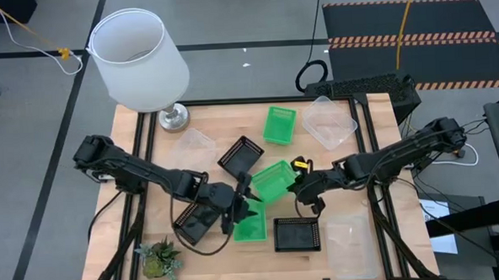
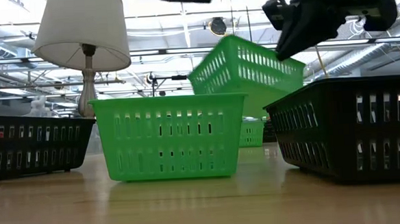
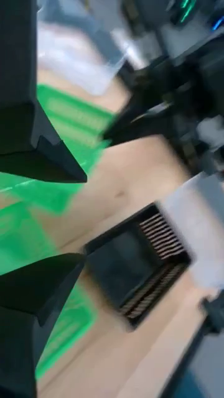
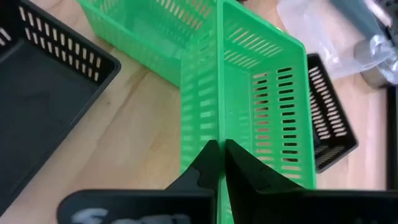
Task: Stack baskets by color
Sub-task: Stack the middle right green bin on top of the bottom green bin
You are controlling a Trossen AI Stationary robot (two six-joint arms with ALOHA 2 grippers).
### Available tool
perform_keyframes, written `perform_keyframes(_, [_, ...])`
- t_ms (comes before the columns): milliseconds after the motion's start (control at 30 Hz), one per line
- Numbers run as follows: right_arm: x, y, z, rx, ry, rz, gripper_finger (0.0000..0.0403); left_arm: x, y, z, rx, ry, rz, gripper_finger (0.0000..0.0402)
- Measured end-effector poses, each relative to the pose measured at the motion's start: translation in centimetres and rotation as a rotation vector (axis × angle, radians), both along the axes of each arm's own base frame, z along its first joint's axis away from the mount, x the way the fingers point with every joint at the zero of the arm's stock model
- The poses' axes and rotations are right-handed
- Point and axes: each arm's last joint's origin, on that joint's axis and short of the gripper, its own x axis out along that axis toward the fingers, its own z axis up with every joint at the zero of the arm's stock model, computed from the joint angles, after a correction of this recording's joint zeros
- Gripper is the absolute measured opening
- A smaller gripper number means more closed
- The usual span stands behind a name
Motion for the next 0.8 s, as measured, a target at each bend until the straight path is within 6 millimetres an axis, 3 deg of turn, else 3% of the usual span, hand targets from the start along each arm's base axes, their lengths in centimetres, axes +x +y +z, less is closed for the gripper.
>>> perform_keyframes(400, [0.2, 0.1, 0.3, -0.024, -0.040, 0.036, 0.0005, 0.8, 2.2, -2.5, 0.048, 0.132, 0.068, 0.0159])
perform_keyframes(800, [0.5, 0.2, 0.6, -0.042, -0.083, 0.059, 0.0005, 1.0, 3.5, -2.5, 0.127, 0.138, 0.031, 0.0090])
